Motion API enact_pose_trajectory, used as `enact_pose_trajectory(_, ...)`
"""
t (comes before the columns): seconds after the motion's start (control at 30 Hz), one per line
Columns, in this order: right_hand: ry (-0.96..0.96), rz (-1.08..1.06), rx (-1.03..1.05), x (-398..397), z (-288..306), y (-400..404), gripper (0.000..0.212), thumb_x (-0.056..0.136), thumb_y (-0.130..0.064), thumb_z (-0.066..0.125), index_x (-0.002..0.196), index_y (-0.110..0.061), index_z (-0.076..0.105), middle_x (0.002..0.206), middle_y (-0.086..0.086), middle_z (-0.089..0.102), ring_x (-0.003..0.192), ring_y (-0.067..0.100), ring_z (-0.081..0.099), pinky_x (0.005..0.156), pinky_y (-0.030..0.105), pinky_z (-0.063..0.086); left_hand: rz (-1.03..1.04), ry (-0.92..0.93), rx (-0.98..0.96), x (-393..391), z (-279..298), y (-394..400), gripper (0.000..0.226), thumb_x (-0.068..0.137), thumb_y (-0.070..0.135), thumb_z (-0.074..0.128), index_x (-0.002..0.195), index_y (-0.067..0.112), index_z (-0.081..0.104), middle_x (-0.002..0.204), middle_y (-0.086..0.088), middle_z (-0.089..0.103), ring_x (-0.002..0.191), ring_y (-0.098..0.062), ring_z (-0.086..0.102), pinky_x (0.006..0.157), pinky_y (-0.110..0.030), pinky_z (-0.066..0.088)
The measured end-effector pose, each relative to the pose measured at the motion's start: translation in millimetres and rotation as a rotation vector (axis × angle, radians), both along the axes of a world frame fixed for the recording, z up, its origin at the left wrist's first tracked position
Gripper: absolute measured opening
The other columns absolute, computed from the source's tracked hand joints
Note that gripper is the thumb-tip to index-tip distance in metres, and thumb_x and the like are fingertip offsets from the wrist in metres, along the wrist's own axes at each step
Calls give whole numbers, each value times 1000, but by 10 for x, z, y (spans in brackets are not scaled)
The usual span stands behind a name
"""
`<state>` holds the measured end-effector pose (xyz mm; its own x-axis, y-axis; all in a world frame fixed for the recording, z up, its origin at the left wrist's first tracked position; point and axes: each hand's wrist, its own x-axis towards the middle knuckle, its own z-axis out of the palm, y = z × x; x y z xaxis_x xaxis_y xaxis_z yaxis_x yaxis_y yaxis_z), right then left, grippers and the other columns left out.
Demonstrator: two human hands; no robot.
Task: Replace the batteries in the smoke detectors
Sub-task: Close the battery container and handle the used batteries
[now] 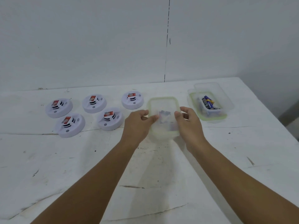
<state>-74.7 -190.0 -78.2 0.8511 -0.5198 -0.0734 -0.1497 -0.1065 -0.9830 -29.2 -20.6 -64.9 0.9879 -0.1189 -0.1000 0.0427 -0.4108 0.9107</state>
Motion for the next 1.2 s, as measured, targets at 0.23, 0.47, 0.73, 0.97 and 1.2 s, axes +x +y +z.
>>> enact_pose_trajectory(0.23, -5, -22, -79, 451, 40, -281, 49, 107, -30, 56, 152, -12, 50, 153, 0, 54, 138, 13, 50, 116, 30, 38, 55, 1, -81, 404, 31, -409, 60, 92, 39, 77, 140, 8, 61, 111, -6, 74, 106, -24, 70, 101, -35, 53)
enact_pose_trajectory(0.47, 6, -44, -109, 745, 45, -434, 49, 107, -32, 55, 152, -13, 52, 155, -1, 53, 144, 15, 47, 122, 37, 35, 71, 1, -100, 683, -3, -602, 61, 92, 39, 77, 141, 7, 61, 112, -5, 74, 108, -25, 71, 104, -44, 53)
enact_pose_trajectory(0.73, 3, -58, -97, 810, 39, -447, 48, 108, -32, 53, 152, -14, 51, 154, -1, 54, 143, 15, 48, 121, 37, 37, 66, -10, -79, 801, -10, -640, 62, 92, 42, 77, 141, 8, 60, 115, -7, 74, 111, -27, 70, 102, -49, 54)
enact_pose_trajectory(0.97, 52, -59, -272, 669, 100, -432, 43, 108, -35, 51, 139, -7, 62, 137, 6, 65, 131, 22, 57, 108, 34, 41, 81, -28, -29, 753, 37, -652, 52, 92, 42, 76, 132, 12, 61, 94, 4, 65, 88, -15, 66, 76, -30, 53)
enact_pose_trajectory(1.2, -41, -14, -464, 67, 193, -375, 39, 105, -31, 54, 143, -19, 53, 129, -1, 50, 105, 15, 59, 94, 29, 44, 119, -303, 124, 496, 94, -730, 50, 96, 35, 72, 132, 17, 43, 106, -5, 58, 95, -18, 58, 75, -26, 41)
